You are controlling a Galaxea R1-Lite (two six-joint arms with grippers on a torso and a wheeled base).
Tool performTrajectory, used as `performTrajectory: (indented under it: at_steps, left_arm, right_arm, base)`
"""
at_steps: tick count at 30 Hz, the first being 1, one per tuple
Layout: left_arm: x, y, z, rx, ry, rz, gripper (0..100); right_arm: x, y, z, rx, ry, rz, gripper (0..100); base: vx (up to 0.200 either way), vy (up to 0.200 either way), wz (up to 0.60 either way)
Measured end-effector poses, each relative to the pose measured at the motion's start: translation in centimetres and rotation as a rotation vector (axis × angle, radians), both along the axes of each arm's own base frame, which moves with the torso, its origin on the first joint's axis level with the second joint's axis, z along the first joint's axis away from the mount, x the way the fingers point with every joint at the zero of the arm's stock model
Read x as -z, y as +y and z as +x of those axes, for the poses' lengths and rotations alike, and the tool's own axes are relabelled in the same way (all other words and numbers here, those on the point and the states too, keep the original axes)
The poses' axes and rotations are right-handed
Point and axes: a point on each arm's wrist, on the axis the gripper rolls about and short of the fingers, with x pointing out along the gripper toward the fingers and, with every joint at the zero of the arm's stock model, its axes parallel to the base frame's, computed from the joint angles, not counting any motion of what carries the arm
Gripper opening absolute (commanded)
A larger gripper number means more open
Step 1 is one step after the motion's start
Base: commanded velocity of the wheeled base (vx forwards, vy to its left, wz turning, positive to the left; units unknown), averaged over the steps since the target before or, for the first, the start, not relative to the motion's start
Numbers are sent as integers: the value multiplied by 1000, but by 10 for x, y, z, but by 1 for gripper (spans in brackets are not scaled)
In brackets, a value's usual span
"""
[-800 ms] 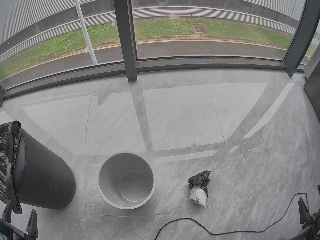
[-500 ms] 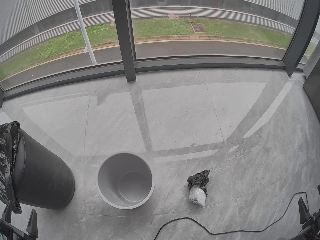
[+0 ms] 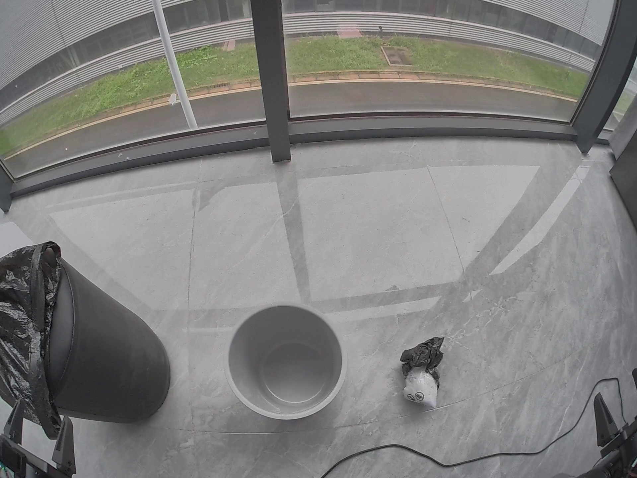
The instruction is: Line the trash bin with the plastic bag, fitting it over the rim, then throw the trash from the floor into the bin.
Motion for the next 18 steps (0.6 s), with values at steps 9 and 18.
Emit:
performTrajectory:
  at_steps: [9, 18]
  left_arm:
    - [0, 0, 0, 5, 5, 16, 100]
    - [1, 0, 0, 7, 9, 24, 100]
  right_arm:
    - [0, 0, 0, 0, -1, 0, 100]
    - [0, 0, 0, -2, -1, 1, 100]
  base:
    - [-67, 67, 0]
    - [-200, 0, 0]
